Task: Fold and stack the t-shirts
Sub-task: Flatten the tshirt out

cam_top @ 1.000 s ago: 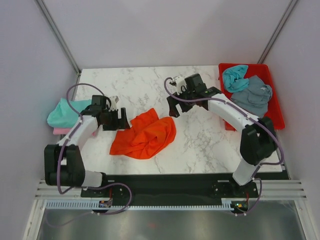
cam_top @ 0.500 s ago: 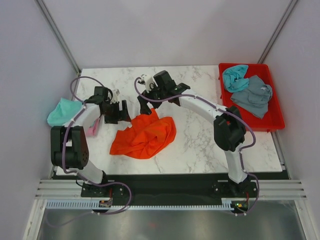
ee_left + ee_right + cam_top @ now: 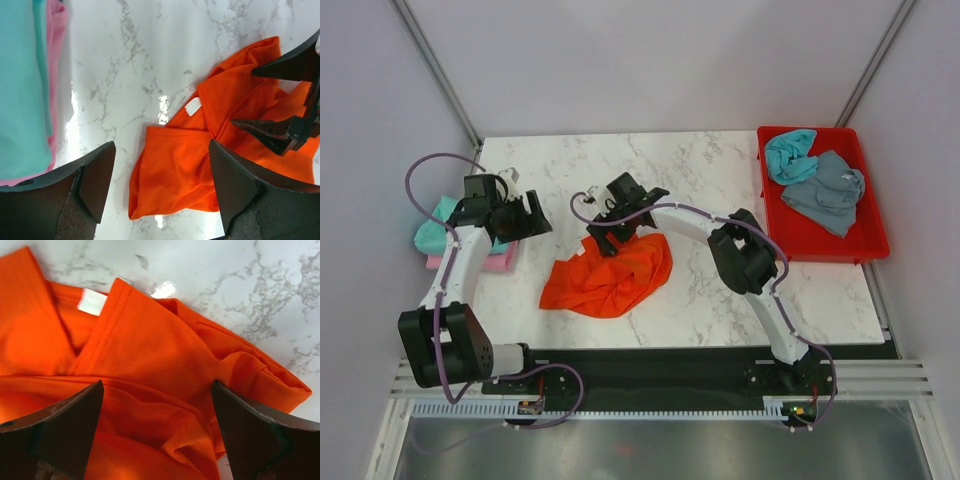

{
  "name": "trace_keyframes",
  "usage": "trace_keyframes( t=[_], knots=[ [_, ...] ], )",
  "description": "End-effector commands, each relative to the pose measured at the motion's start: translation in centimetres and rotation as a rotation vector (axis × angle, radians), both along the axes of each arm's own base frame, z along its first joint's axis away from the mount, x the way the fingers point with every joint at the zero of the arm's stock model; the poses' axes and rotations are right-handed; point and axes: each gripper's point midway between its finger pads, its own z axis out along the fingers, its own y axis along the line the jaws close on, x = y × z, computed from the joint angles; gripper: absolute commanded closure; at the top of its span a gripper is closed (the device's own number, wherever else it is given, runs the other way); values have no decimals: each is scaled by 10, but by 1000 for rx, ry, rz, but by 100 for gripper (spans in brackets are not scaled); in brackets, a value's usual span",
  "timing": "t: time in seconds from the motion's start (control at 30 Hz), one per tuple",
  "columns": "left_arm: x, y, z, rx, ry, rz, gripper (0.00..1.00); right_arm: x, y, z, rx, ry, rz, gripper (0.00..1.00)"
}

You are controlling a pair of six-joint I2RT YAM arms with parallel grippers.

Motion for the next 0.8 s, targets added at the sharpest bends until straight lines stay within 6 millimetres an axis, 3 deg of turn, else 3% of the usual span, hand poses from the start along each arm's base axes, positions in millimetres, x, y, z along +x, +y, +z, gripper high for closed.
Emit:
trace_keyframes(
  t=[0.0,0.13,0.23,0.27,0.3,0.33,0.37,0.47,0.5,0.57,0.6,0.67,0.7,0.77],
  knots=[
    [-20,11,-10,36,70,73,17,27,-5,3,-53,-117,-41,2],
    [-22,10,-10,32,64,75,17,37,-8,1,-82,-168,-53,4],
    [-22,10,-10,24,64,81,17,42,-9,-6,-111,-200,-48,41],
    [-21,10,-10,23,61,80,17,47,-14,-9,-144,-228,-65,75],
    [-21,10,-11,20,63,84,17,49,-16,-10,-159,-241,-74,90],
    [-20,10,-10,20,58,85,17,51,-18,-8,-164,-252,-82,100],
    [-20,10,-9,19,57,86,17,53,-20,-3,-174,-271,-84,100],
    [-18,11,-9,21,50,91,17,65,-25,30,-160,-343,-116,100],
    [-19,10,-9,18,52,91,17,74,-27,57,-141,-395,-142,100],
    [-18,10,-10,14,50,93,17,85,-31,92,-106,-451,-167,100],
    [-17,9,-10,10,50,95,17,92,-32,130,-68,-515,-180,100],
    [-16,8,-12,1,51,96,17,100,-37,167,-31,-578,-202,100],
    [-14,8,-11,-1,47,96,17,103,-40,205,18,-633,-220,100],
    [-12,7,-12,-14,47,95,17,107,-44,244,60,-700,-242,100]
  ],
)
